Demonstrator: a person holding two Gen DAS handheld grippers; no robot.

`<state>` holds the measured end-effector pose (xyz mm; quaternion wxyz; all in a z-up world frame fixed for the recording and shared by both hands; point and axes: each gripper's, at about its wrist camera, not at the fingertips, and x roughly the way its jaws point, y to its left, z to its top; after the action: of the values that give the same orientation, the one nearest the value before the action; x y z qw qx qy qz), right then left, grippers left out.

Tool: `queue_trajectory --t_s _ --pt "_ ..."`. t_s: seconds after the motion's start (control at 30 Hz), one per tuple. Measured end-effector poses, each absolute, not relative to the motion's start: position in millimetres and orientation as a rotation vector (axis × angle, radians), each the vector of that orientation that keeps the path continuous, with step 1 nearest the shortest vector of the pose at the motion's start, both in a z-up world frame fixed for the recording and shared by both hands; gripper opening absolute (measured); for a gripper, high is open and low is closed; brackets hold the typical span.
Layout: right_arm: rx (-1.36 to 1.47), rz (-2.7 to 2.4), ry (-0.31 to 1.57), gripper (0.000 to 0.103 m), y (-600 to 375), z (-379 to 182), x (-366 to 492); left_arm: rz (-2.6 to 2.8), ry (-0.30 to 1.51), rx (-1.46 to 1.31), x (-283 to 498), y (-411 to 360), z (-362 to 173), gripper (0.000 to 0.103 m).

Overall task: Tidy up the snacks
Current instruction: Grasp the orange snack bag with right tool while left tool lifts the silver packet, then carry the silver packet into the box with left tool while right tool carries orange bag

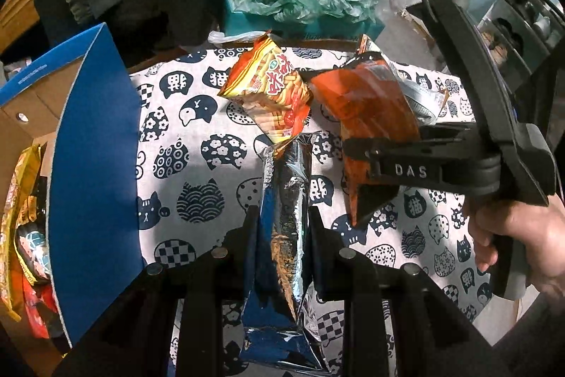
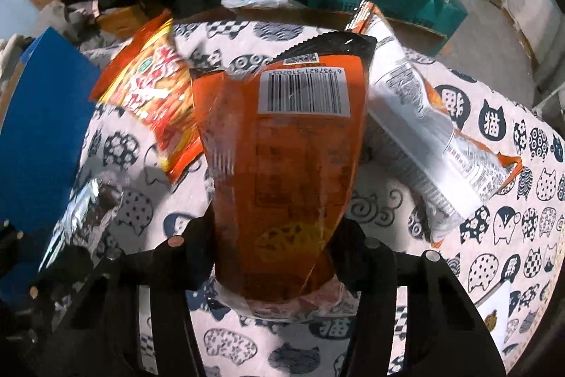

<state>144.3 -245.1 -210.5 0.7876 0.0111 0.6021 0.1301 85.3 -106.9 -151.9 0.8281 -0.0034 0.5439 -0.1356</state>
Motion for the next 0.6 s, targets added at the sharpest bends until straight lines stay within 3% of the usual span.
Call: queue_trajectory --t_s 0.6 --pt "0.07 0.287 1.203 0.049 -244.3 -145.2 98.9 -0.268 1.04 -0.003 56.6 -91.5 -99.3 0.025"
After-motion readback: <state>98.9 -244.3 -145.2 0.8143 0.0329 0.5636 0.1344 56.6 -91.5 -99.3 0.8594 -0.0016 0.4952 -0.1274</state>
